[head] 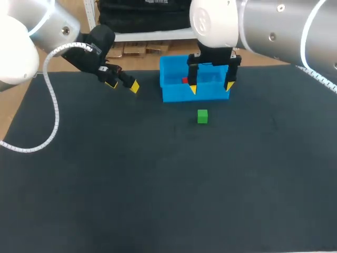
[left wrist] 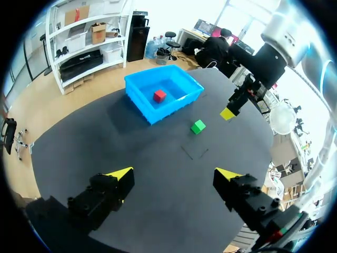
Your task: Use the left arm to pick the red cube and place it into the blue plastic box first, then use the right arm to grasp the green cube and put it into the same blue plastic box after the first action is fully finished.
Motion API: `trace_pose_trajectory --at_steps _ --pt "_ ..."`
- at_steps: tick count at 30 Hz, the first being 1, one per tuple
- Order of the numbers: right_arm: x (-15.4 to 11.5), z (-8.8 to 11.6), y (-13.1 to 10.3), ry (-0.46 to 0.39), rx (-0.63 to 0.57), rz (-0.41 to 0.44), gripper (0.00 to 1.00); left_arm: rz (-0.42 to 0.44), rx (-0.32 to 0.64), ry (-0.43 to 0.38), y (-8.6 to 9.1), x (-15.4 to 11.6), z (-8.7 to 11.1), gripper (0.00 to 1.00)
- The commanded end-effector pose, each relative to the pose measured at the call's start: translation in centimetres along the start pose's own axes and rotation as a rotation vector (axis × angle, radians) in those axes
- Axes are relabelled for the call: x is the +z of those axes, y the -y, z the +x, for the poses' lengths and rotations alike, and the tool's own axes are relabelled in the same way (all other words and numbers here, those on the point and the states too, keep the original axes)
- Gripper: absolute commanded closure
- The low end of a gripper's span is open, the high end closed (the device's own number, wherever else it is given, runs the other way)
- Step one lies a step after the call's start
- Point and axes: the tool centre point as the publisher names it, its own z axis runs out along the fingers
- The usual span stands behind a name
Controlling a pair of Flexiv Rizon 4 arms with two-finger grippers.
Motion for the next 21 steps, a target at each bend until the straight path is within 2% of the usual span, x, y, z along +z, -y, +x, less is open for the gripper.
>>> trace_pose_trajectory --at_steps 1,21 --pt "0.1 -0.5 -0.3 -0.002 -0.001 0.007 0.00 0.003 0.002 0.004 0.0 0.0 0.1 0.00" --pt "2.1 -0.5 -0.6 -0.006 0.008 -0.008 0.00 0.003 0.002 0.004 0.0 0.0 0.1 0.00"
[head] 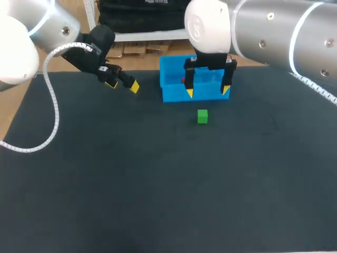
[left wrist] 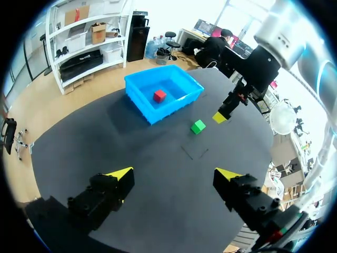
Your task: Use the left arm to pick the red cube and place it into the blue plastic box first, then use the right arm to grasp the green cube and put it into the same blue plastic box after the first action is fully finished.
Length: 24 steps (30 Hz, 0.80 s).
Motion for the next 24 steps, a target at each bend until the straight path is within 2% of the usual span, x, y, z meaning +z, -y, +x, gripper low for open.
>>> trace_pose_trajectory --at_steps 1,12,24 --pt "0.4 0.1 0.0 0.002 0.003 -0.005 0.00 0.003 0.002 0.004 0.0 0.0 0.1 0.00" --pt "2.0 0.4 0.6 -0.012 0.010 -0.001 0.00 0.003 0.002 0.004 0.0 0.0 0.1 0.00" --pt "3.7 0.3 -0.8 -0.022 0.008 -0.019 0.00 0.003 0.002 0.004 0.0 0.0 0.1 0.00"
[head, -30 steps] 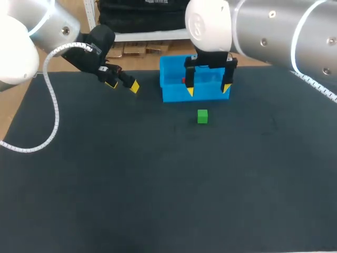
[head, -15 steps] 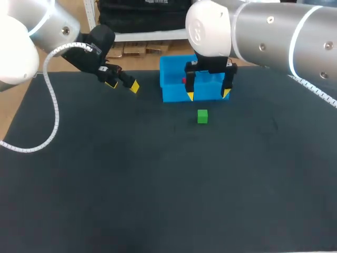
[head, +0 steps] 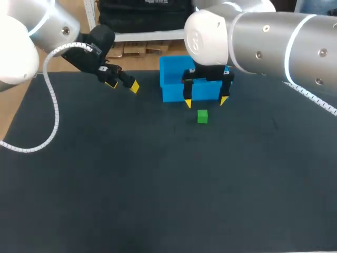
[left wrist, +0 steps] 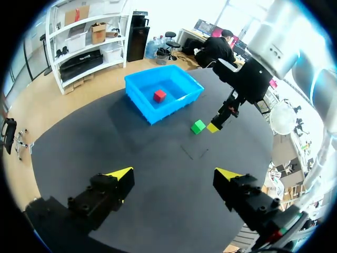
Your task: Use the left arm to pick the red cube and place it into the blue plastic box first, then use the right arm to grasp the green cube and put it into the same blue plastic box after the first action is fully finished.
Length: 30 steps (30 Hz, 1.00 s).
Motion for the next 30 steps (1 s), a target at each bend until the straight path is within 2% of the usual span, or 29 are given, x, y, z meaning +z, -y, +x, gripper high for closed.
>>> trace_pose_trajectory --at_steps 1,9,18,30 --pt "0.6 -0.4 -0.3 0.006 0.003 -0.008 0.00 0.003 0.002 0.004 0.0 0.0 0.1 0.00" --pt "1.9 -1.3 -0.6 0.029 0.021 -0.034 0.00 0.003 0.002 0.004 0.0 0.0 0.1 0.00" --pt "3.1 -1.6 0.1 0.023 0.060 0.004 0.00 0.003 0.002 0.004 0.0 0.0 0.1 0.00" --pt "3.1 -2.0 1.0 0.024 0.093 0.020 0.00 0.003 0.002 0.004 0.0 0.0 0.1 0.00"
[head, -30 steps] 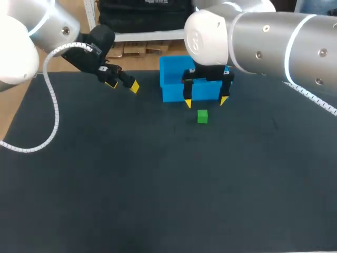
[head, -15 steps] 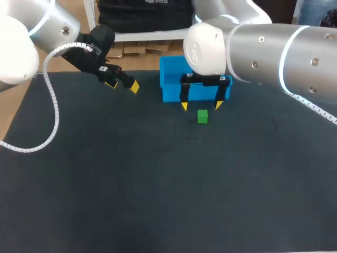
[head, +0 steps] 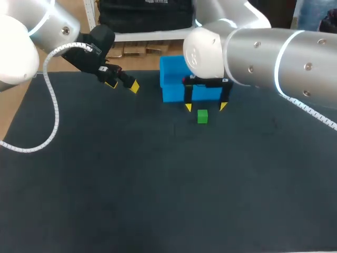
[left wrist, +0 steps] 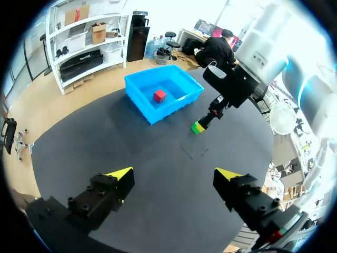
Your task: Use the left arm to pick the red cube and place it into the blue plastic box first, then use the right arm to grasp the green cube and put it into the same blue plastic box after the first action is fully finished.
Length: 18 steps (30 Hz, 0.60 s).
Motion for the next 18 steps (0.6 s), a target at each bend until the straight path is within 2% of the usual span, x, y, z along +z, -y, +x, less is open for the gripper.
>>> trace_pose_trajectory --at_steps 1,18 --pt "0.2 -0.1 -0.1 -0.005 0.004 0.004 0.00 0.003 0.002 0.004 0.0 0.0 0.1 0.00" --pt "1.6 0.2 -0.7 -0.024 -0.005 0.015 0.00 0.003 0.002 0.004 0.0 0.0 0.1 0.00"
